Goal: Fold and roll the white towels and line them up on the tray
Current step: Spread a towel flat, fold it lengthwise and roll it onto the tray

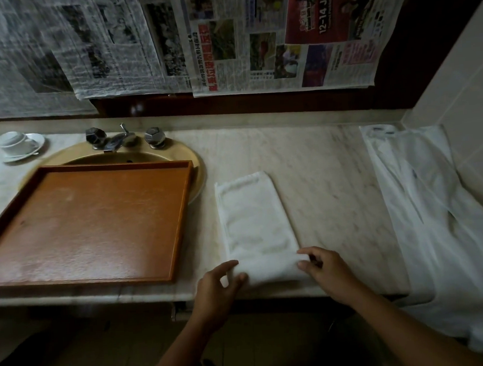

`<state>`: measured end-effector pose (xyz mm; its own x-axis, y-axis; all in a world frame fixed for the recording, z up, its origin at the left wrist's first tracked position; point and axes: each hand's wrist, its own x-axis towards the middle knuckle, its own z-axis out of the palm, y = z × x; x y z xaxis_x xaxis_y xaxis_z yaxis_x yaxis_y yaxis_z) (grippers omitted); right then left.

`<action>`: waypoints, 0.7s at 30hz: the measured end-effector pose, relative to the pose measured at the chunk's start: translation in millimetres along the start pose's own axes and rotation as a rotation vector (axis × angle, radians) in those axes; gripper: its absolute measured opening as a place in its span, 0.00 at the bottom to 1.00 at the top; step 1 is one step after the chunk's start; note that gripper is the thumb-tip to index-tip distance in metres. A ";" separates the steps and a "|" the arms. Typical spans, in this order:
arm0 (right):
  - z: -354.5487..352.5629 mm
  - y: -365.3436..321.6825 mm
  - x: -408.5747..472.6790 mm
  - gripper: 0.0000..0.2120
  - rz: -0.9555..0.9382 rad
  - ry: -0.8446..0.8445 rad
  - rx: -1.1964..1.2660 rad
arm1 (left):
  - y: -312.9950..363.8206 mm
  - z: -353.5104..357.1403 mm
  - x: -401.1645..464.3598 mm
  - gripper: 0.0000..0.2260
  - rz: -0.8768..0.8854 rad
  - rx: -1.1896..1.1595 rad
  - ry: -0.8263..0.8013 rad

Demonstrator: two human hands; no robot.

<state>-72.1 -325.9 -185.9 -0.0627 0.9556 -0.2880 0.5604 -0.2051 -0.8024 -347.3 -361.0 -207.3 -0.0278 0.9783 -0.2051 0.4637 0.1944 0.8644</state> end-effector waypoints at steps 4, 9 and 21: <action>1.1 -8.8 19.2 0.08 0.042 0.053 -0.104 | 6.1 -4.5 15.1 0.28 -0.027 0.103 0.020; 2.3 -21.1 22.1 0.07 -0.029 0.160 -0.352 | 23.5 -6.8 18.7 0.16 -0.029 0.222 0.069; 0.3 15.9 -20.8 0.20 -0.185 0.037 -0.219 | 5.6 0.8 -23.2 0.21 0.315 0.389 0.082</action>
<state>-62.2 -349.1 -192.8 -0.1521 0.9805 -0.1247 0.7076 0.0200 -0.7063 -343.4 -382.6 -198.0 0.1038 0.9907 0.0884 0.7558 -0.1363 0.6405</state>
